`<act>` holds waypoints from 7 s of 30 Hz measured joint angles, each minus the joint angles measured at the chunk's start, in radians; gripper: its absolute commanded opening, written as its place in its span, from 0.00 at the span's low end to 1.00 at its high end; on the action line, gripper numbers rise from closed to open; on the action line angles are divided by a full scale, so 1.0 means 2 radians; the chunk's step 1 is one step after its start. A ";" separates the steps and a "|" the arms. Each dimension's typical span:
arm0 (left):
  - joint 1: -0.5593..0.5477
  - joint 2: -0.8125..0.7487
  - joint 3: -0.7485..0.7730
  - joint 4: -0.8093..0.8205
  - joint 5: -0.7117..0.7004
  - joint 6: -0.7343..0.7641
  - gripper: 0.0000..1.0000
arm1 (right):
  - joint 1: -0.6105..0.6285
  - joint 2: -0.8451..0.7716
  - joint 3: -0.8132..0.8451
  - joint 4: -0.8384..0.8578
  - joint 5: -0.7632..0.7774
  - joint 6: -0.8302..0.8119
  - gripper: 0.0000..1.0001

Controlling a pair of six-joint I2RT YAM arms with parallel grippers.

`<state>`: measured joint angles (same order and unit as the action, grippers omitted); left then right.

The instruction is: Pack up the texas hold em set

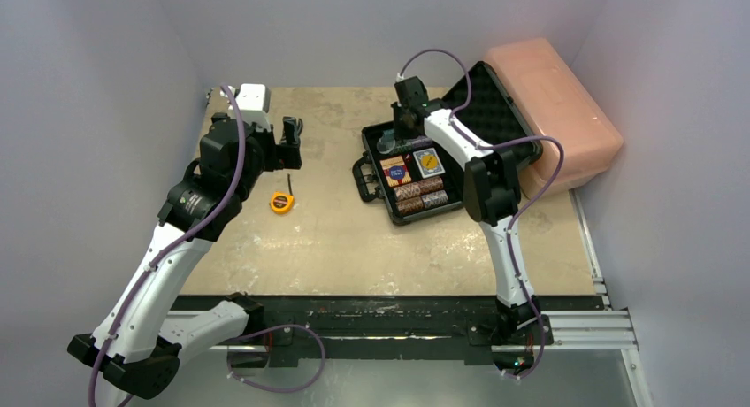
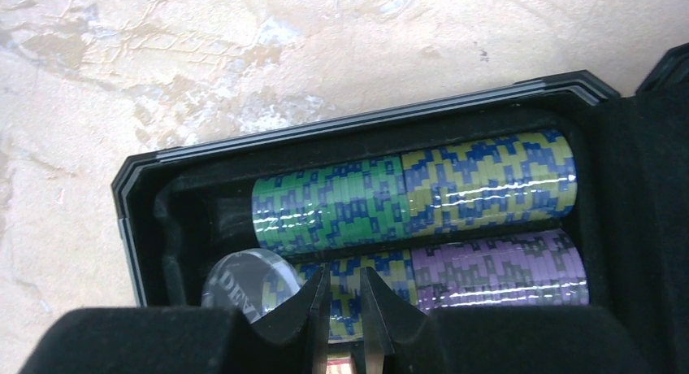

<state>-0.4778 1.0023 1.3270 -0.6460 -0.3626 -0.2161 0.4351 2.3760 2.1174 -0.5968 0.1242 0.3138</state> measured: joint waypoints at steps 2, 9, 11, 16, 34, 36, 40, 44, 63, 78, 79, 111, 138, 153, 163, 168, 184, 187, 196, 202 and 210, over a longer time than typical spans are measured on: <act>0.000 0.000 0.000 0.000 0.000 0.000 1.00 | 0.001 -0.001 -0.003 0.004 -0.006 0.000 0.22; 0.003 0.000 0.000 0.000 0.002 0.000 1.00 | 0.009 -0.012 -0.014 0.006 -0.021 0.000 0.23; 0.003 0.000 0.000 0.000 0.004 0.000 1.00 | 0.011 -0.016 -0.015 0.002 -0.023 0.000 0.23; 0.003 0.000 0.000 0.000 0.007 0.000 1.00 | 0.015 -0.035 -0.017 -0.010 -0.023 0.000 0.24; 0.012 0.034 -0.001 0.003 0.033 0.004 1.00 | 0.016 -0.266 -0.156 -0.021 0.031 0.004 0.87; 0.013 0.047 -0.001 0.004 0.043 0.006 1.00 | 0.014 -0.288 -0.169 -0.021 0.048 0.002 0.92; 0.013 0.080 -0.001 0.004 0.071 0.005 1.00 | -0.004 -0.333 -0.192 -0.022 0.078 0.000 0.94; 0.013 0.116 -0.001 0.004 0.100 0.004 1.00 | -0.054 -0.375 -0.214 -0.020 0.087 0.002 0.94; 0.006 0.170 0.001 -0.006 0.148 -0.001 1.00 | -0.192 -0.311 -0.171 -0.016 0.045 -0.010 0.79; 0.003 0.159 0.004 -0.011 0.148 -0.001 0.99 | -0.205 -0.244 -0.107 -0.020 0.047 -0.024 0.74; 0.003 0.159 0.004 -0.011 0.148 -0.001 1.00 | -0.205 -0.242 -0.105 -0.020 0.046 -0.024 0.73; 0.002 0.156 0.006 -0.013 0.150 -0.001 0.99 | -0.218 -0.238 -0.098 -0.019 0.010 -0.038 0.38; 0.002 0.155 0.006 -0.013 0.150 -0.001 0.99 | -0.214 -0.262 -0.105 -0.023 -0.038 -0.044 0.00; 0.002 0.155 0.007 -0.013 0.150 -0.001 0.99 | -0.135 -0.295 -0.105 -0.032 -0.035 -0.049 0.00; 0.002 0.151 0.009 -0.015 0.150 -0.001 0.99 | -0.065 -0.298 -0.130 -0.006 -0.048 -0.033 0.00; 0.002 0.149 0.010 -0.014 0.150 -0.001 0.99 | -0.034 -0.298 -0.153 0.010 -0.061 -0.024 0.01; 0.003 0.149 0.011 -0.014 0.142 -0.002 0.93 | 0.027 -0.290 -0.161 0.003 -0.135 0.010 0.47; 0.003 0.152 0.011 -0.013 0.140 -0.005 0.87 | 0.027 -0.290 -0.162 0.006 -0.117 0.014 0.43; 0.009 0.197 0.011 -0.006 0.152 -0.019 0.64 | 0.026 -0.280 -0.209 0.025 -0.071 0.019 0.23; 0.026 0.238 0.011 0.003 0.184 -0.054 0.50 | 0.026 -0.241 -0.240 0.044 -0.085 0.018 0.18; 0.045 0.283 -0.010 0.038 0.215 -0.108 0.30 | 0.024 -0.221 -0.285 0.122 -0.113 0.022 0.17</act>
<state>-0.3882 1.5681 1.3060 -0.5701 0.0666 -0.4324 0.4839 1.9343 1.5467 -0.3534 -0.1013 0.3580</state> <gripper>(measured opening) 0.368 0.178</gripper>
